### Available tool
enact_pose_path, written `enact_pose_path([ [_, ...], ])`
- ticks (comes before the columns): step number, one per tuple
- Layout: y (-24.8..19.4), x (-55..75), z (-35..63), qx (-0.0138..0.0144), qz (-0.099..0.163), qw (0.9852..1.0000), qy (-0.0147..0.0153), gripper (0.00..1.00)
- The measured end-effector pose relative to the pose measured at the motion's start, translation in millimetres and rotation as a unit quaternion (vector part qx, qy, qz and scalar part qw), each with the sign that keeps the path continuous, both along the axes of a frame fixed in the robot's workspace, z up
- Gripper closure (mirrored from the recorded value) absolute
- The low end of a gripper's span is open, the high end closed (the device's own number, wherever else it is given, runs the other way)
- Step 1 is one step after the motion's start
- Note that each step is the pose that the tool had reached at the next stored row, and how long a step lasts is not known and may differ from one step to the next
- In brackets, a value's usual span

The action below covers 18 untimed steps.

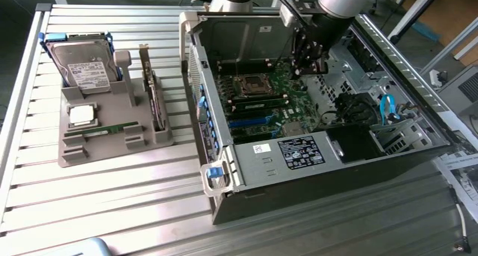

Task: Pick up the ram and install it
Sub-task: 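Press down the ram until it locks into place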

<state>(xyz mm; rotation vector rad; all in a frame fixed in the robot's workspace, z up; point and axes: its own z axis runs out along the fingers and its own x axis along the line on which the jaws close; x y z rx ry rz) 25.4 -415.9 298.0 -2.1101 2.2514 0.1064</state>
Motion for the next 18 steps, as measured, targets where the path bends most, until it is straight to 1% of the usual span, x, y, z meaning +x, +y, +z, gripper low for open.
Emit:
enact_pose_path([
  [3, 0.0, 0.0, -0.1, -0.0003, -0.023, 0.9997, 0.0, 0.89],
  [4, 0.0, 0.0, -0.2, -0.0004, -0.036, 0.9993, 0.0, 0.89],
  [6, 0.0, 0.0, -0.4, -0.0005, -0.052, 0.9987, 0.0, 0.89],
  [8, 0.0, 0.0, -0.5, -0.0005, -0.07, 0.9976, 0.0001, 0.89],
  [9, 0.0, 0.0, -0.7, -0.0005, -0.08, 0.9968, 0.0001, 0.89],
  [10, 0.0, 0.0, -0.8, -0.0005, -0.094, 0.9956, 0.0, 0.89],
  [12, 0.0, 0.0, -1.0, -0.0005, -0.11, 0.9939, 0.0001, 0.89],
  [16, 0.0, 0.0, -1.4, -0.0005, -0.146, 0.9893, 0.0001, 0.89],
  [18, 0.0, 0.0, -1.6, -0.0005, -0.163, 0.9867, 0.0001, 0.89],
])
